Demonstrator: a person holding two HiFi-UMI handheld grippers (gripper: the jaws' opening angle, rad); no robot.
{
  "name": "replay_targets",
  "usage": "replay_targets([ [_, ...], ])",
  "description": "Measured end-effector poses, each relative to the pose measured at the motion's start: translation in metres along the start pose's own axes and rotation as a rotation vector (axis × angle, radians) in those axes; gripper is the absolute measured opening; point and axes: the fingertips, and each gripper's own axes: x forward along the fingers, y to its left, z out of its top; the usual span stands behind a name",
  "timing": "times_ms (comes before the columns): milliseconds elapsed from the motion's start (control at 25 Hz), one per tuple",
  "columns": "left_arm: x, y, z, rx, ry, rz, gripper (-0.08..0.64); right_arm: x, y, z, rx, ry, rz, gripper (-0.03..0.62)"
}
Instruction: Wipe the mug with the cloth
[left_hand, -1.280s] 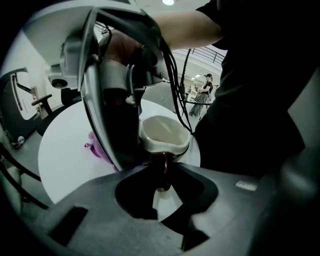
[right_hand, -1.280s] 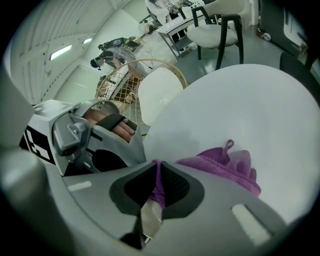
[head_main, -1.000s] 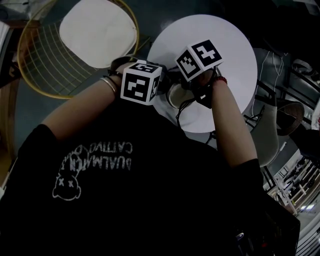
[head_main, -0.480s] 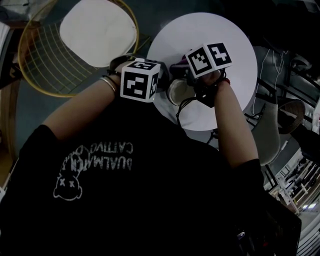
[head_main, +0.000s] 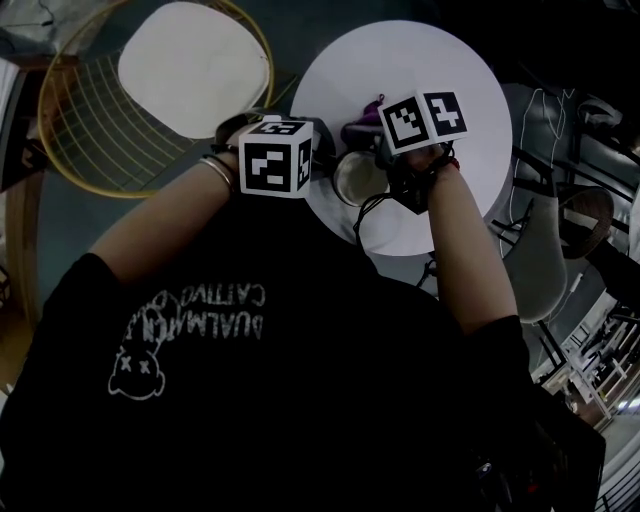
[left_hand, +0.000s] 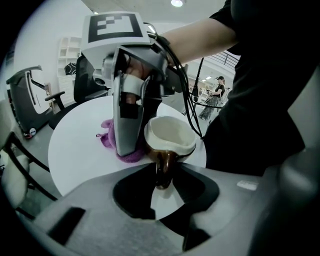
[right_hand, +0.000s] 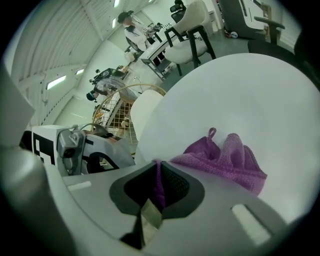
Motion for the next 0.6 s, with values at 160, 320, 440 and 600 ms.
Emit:
replay_targets([
  [160, 0.000, 0.002, -0.001, 0.003, 0.010, 0.007, 0.101, -0.005, -0.005, 0.003, 0.052, -0.066, 0.019, 0.032],
  [320, 0.000, 0.002, -0.001, 0.000, 0.023, 0.022, 0.101, -0.011, -0.009, 0.004, 0.091, -0.133, 0.024, 0.033],
  [440, 0.001, 0.002, 0.000, -0.004, 0.037, 0.037, 0.101, -0.016, -0.011, 0.002, 0.108, -0.164, 0.027, 0.034],
  [600, 0.001, 0.004, 0.002, -0.029, 0.043, 0.062, 0.107, -0.023, -0.014, -0.003, 0.146, -0.215, 0.043, 0.034],
])
